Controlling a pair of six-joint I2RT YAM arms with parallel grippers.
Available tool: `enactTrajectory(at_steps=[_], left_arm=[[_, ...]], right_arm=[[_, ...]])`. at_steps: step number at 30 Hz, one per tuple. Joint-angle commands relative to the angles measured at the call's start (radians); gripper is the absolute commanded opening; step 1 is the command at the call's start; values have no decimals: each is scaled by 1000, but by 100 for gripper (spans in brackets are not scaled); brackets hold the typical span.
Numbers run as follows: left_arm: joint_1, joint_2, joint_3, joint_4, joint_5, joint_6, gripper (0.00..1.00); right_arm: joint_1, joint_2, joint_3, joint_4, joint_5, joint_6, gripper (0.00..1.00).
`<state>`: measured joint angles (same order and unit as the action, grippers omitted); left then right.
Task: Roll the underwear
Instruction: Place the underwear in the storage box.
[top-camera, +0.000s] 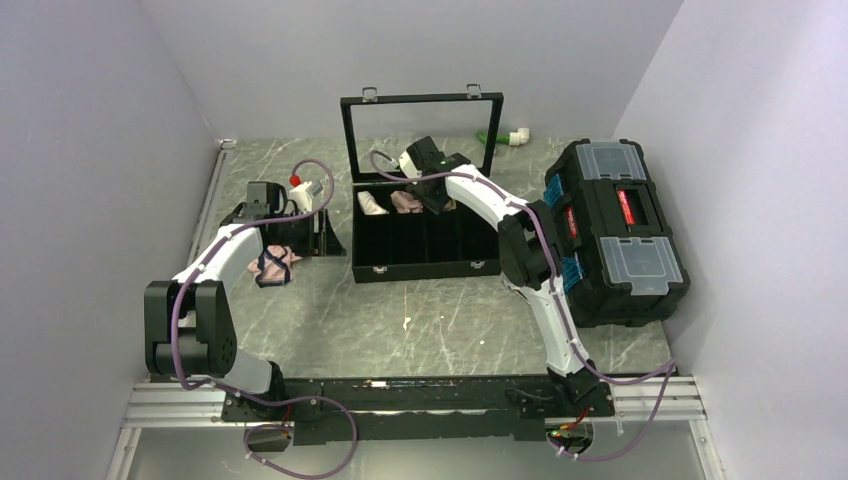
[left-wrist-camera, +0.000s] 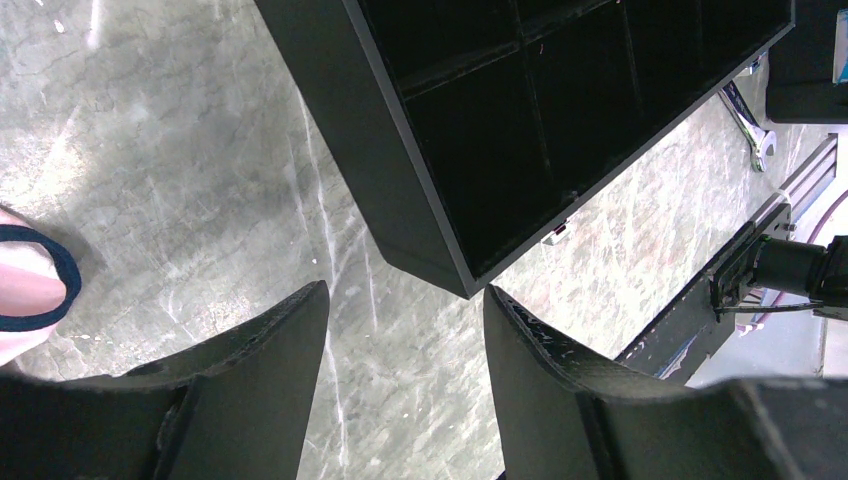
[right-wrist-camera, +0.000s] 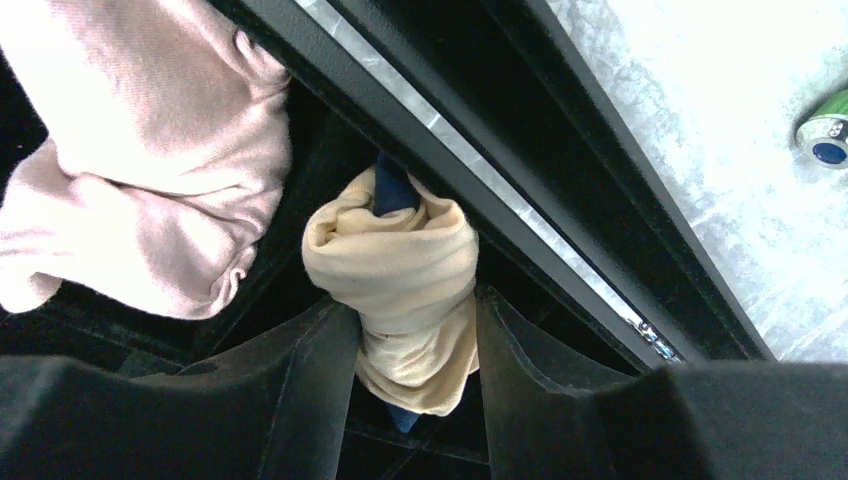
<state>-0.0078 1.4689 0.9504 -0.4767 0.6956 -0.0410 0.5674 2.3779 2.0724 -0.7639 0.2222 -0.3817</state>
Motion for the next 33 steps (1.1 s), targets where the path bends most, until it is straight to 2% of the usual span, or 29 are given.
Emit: enactTrajectory(at_steps=[1, 19, 33], left_arm=[[5, -8, 40, 5, 33, 10, 63], [5, 1, 44, 5, 36, 9, 62], [5, 11, 46, 0, 35, 10, 61]], right_arm=[[-5, -12, -43, -117, -64, 94, 50], [-9, -128, -52, -102, -155, 119, 51], [-20, -127, -37, -9, -185, 81, 51]])
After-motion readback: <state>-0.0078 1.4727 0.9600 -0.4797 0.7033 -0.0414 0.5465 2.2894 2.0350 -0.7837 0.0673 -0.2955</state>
